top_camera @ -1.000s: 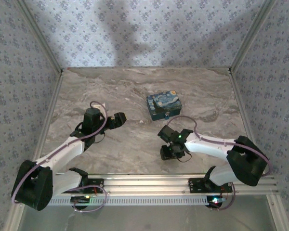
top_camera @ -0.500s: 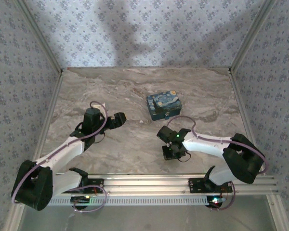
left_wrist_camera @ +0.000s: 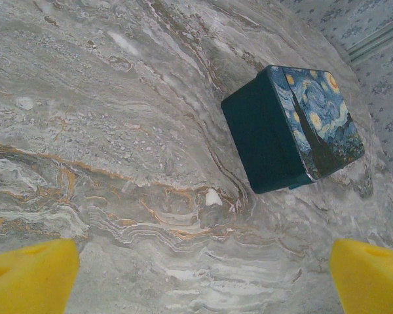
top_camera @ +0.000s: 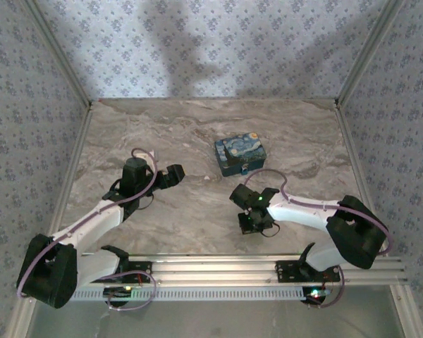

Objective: Unlock the padlock with the key

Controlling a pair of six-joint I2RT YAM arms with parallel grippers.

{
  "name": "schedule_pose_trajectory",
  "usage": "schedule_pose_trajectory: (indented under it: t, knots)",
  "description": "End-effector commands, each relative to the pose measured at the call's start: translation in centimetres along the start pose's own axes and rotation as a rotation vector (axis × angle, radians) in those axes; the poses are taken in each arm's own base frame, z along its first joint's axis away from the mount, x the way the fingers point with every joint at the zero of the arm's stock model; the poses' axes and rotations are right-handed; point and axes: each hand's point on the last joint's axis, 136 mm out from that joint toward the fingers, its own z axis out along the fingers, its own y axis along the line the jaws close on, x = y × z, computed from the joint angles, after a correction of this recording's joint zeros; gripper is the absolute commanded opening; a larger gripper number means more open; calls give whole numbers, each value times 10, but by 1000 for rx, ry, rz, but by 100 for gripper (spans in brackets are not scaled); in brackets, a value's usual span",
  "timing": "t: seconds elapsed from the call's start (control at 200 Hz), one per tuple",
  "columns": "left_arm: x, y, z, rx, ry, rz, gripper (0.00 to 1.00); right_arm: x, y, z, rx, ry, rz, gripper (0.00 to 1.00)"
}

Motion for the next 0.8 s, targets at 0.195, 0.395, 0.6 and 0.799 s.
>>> schedule_pose_trajectory:
  t: [0.195, 0.395, 0.6, 0.799]
  knots:
    - [-13, -15, -3, 29, -29, 11, 98, -2, -5, 1, 7, -32, 18, 0]
    - [-15, -19, -4, 48, -31, -3, 98, -22, -5, -12, -44, -137, 17, 0]
    - [-18, -29, -4, 94, -31, -42, 98, -44, -7, -31, -123, -266, -1, 0]
    - [-25, -50, -5, 184, -22, -85, 94, -85, -6, -62, -261, -495, -7, 0]
